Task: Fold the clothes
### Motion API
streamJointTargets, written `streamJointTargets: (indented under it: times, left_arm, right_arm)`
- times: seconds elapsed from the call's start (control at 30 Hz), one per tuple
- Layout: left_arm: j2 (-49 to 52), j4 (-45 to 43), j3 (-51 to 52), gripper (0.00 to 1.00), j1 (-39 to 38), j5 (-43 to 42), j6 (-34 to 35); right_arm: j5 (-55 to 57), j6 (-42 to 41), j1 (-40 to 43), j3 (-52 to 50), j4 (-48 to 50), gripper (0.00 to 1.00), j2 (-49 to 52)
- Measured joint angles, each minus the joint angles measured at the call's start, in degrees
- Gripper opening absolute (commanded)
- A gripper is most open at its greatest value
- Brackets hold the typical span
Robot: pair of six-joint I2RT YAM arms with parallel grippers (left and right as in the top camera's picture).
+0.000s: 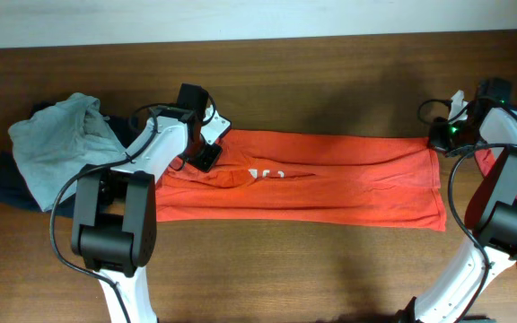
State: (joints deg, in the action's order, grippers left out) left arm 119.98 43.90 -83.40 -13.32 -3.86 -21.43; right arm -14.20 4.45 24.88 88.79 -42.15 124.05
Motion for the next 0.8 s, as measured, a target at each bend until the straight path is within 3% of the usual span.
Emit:
streamJointTargets:
  times: [0.2,0.8]
  left_arm:
    - [0.0,0.0,0.0,0.28,0.0,0.0,0.0]
    - [0.0,0.0,0.0,0.27,0.0,0.0,0.0]
  right_arm:
    - [-4.5,-1.6,1.7,0.0,0.0,0.04,0.0]
    - [-22.9,-13.7,10.9,0.0,0.4,0.06,0.0]
